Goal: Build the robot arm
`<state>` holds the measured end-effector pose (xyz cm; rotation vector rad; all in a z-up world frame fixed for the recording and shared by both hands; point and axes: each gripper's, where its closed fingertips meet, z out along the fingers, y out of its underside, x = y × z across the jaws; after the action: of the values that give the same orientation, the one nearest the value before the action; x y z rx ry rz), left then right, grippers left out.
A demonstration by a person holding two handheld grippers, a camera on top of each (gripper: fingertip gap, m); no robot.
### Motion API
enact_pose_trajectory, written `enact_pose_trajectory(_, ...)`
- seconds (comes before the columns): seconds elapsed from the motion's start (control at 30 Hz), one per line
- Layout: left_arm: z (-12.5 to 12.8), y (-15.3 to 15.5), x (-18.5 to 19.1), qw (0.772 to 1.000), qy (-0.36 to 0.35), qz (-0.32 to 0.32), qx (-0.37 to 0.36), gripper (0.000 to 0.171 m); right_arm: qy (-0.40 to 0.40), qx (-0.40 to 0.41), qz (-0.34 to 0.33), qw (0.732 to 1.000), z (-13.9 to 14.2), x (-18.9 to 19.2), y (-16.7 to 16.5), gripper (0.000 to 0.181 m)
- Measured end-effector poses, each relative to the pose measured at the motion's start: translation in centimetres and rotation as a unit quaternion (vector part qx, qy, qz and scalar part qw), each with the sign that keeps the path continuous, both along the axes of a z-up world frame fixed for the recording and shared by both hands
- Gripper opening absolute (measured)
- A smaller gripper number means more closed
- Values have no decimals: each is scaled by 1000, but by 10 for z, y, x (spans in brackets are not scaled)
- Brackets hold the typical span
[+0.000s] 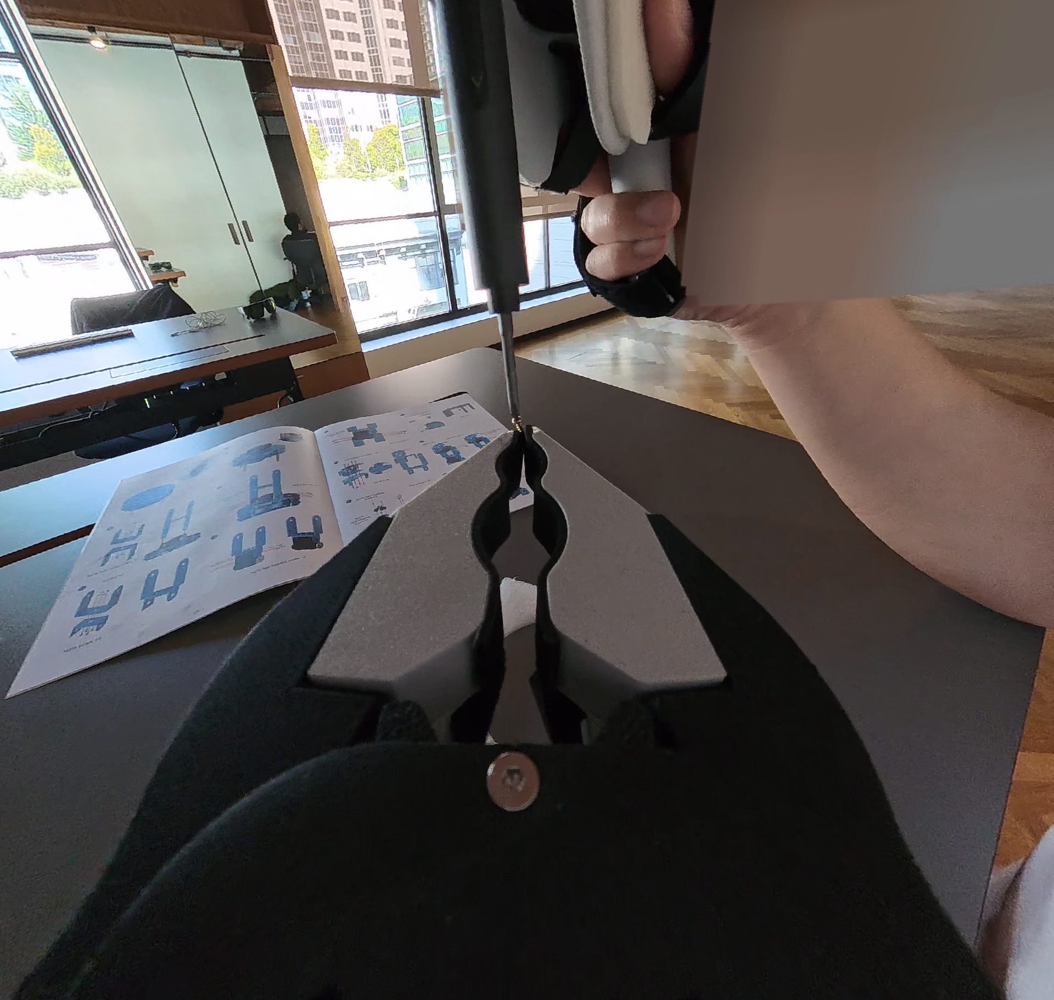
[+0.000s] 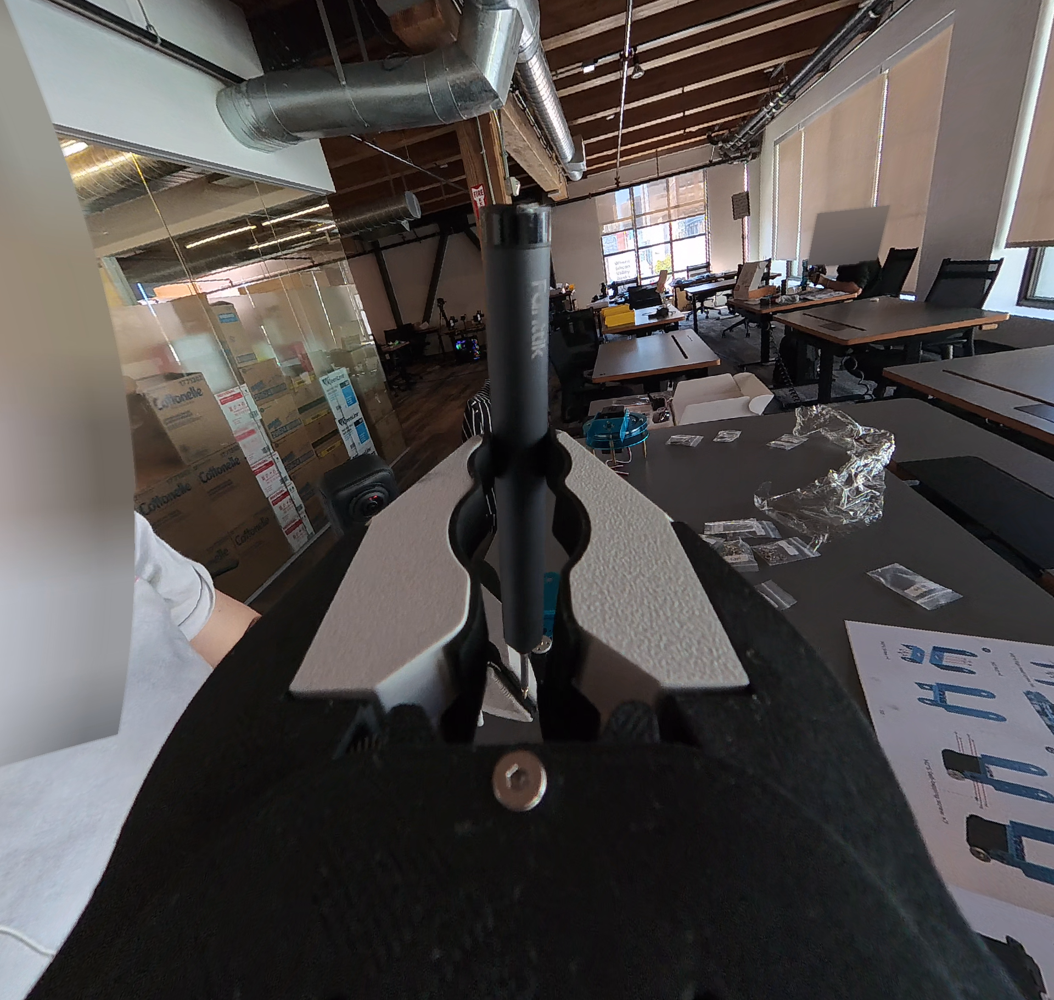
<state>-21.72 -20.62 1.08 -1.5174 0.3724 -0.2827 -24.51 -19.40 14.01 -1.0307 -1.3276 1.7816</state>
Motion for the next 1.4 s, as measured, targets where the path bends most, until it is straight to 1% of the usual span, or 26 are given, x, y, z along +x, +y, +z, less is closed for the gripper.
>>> enact_pose_trajectory(0.13,-1,0,-1,1000,1,1,-2,0,-6,-3,5,1000,-2,-1,0,17)
enact_pose_trajectory(0.4,-1,-3,-1,1000,29,0,-6,0,-20,11,7,1000,-8,-3,-1,17)
enact_pose_trajectory(0.63,-6,-1,-3,1000,20,-2,-12,0,-6,-1,5,1000,-3,-1,2,16)
enact_pose_trajectory(0.77,-8,-1,-3,1000,2,-8,-12,0,-4,-8,6,1000,-3,-1,4,16)
enact_pose_trajectory(0.8,-7,-1,-4,1000,-6,-7,-13,3,-3,-9,7,1000,-2,0,4,17)
enact_pose_trajectory(0.83,-7,0,-5,1000,-14,-6,-13,11,-1,-11,8,1000,-2,0,4,17)
enact_pose_trajectory(0.9,-5,-1,-6,1000,-24,-7,-8,15,1,-14,11,1000,0,1,4,16)
enact_pose_trajectory(1.1,5,-3,-2,1000,-7,-12,12,7,3,-18,16,1000,1,2,3,17)
enact_pose_trajectory(1.27,6,-1,0,1000,-11,-16,12,0,3,-16,16,1000,1,2,2,17)
enact_pose_trajectory(1.4,5,0,-3,1000,-12,-10,10,0,6,-16,16,1000,2,3,3,17)
